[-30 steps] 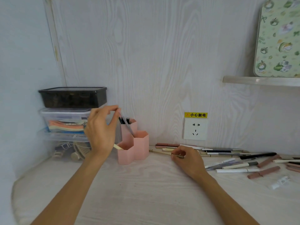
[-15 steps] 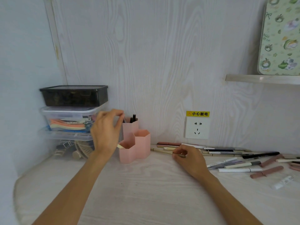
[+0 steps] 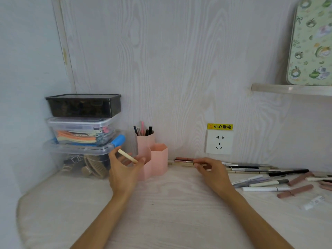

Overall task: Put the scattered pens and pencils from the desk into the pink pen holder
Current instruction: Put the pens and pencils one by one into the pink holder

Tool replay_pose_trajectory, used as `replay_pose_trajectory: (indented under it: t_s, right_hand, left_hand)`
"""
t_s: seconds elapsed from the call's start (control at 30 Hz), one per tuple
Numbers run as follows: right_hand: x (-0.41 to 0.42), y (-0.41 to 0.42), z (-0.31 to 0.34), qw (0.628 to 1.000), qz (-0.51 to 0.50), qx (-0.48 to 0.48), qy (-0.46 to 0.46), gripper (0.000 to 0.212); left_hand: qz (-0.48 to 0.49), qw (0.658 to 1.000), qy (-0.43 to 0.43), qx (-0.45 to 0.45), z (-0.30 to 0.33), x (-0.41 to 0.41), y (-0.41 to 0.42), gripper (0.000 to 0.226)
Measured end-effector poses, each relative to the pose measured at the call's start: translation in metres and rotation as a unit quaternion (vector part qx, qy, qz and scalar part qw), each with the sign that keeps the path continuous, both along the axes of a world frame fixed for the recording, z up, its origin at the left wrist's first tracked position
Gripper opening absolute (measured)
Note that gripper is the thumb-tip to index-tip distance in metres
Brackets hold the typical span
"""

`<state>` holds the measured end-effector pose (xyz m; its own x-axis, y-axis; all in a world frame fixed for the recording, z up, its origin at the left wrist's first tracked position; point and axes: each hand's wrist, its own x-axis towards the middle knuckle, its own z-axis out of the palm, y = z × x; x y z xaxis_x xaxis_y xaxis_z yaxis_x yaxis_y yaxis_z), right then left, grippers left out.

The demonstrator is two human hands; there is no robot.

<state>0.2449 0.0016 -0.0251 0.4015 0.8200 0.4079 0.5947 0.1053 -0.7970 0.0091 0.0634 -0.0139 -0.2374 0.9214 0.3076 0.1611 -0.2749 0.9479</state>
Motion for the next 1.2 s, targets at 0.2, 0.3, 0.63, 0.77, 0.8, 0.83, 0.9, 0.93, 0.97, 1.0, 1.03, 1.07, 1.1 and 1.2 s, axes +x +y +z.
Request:
replay_pose_trajectory:
  t_s: [0.2,0.3,0.63,0.77,0.8,0.83,0.9,0.93,0.97,1.0,1.03,1.07,1.1,1.2]
  right_hand:
    - [-0.005,-0.006,0.025,0.994,-0.004,0.092,0.051,0.012]
    - [-0.007,-0.015,0.046,0.98,-0.033,0.171,0.092,0.009]
    - [-0.061,0.001,0.14,0.951,-0.082,0.297,-0.025,0.031]
    - [-0.081,0.021,0.139,0.948,-0.087,0.22,-0.214,0.03]
    - [-0.082,0.026,0.135,0.948,-0.075,0.193,-0.242,0.03]
    - [-0.084,0.03,0.131,0.948,-0.062,0.169,-0.262,0.03]
    - [-0.084,0.037,0.12,0.949,-0.048,0.126,-0.285,0.027]
    - [-0.083,0.04,0.115,0.949,-0.045,0.109,-0.294,0.024]
    - [-0.082,0.042,0.11,0.948,-0.037,0.094,-0.303,0.024]
    - [-0.081,0.043,0.105,0.947,-0.022,0.082,-0.311,0.027]
    - [-0.079,0.043,0.102,0.946,-0.008,0.073,-0.315,0.03]
    - [-0.076,0.042,0.1,0.947,-0.001,0.071,-0.312,0.033]
    - [-0.071,0.041,0.098,0.952,-0.003,0.08,-0.297,0.035]
    - [-0.048,0.031,0.079,0.966,-0.062,0.105,-0.227,0.028]
  left_hand:
    - [-0.053,0.996,0.071,-0.003,-0.01,0.001,0.006,0.025]
    - [-0.08,0.995,0.053,-0.003,-0.011,-0.001,0.007,0.037]
    - [-0.223,0.973,0.045,-0.039,-0.01,0.003,0.002,0.061]
    - [-0.278,0.951,0.124,-0.049,-0.012,-0.001,-0.003,0.068]
    - [-0.277,0.951,0.132,-0.049,-0.013,-0.003,-0.003,0.066]
    - [-0.271,0.951,0.138,-0.051,-0.013,-0.003,-0.002,0.065]
    - [-0.262,0.953,0.141,-0.049,-0.011,-0.003,-0.002,0.069]
    - [-0.254,0.956,0.14,-0.05,-0.01,-0.002,-0.002,0.071]
    - [-0.243,0.959,0.139,-0.05,-0.009,-0.001,-0.001,0.071]
    - [-0.23,0.962,0.14,-0.048,-0.008,-0.001,-0.001,0.07]
    - [-0.217,0.964,0.145,-0.047,-0.008,-0.001,-0.001,0.069]
    - [-0.205,0.966,0.15,-0.044,-0.009,-0.002,-0.001,0.069]
    - [-0.19,0.969,0.151,-0.041,-0.009,-0.003,0.0,0.069]
    - [-0.146,0.979,0.137,-0.034,-0.009,-0.005,0.002,0.069]
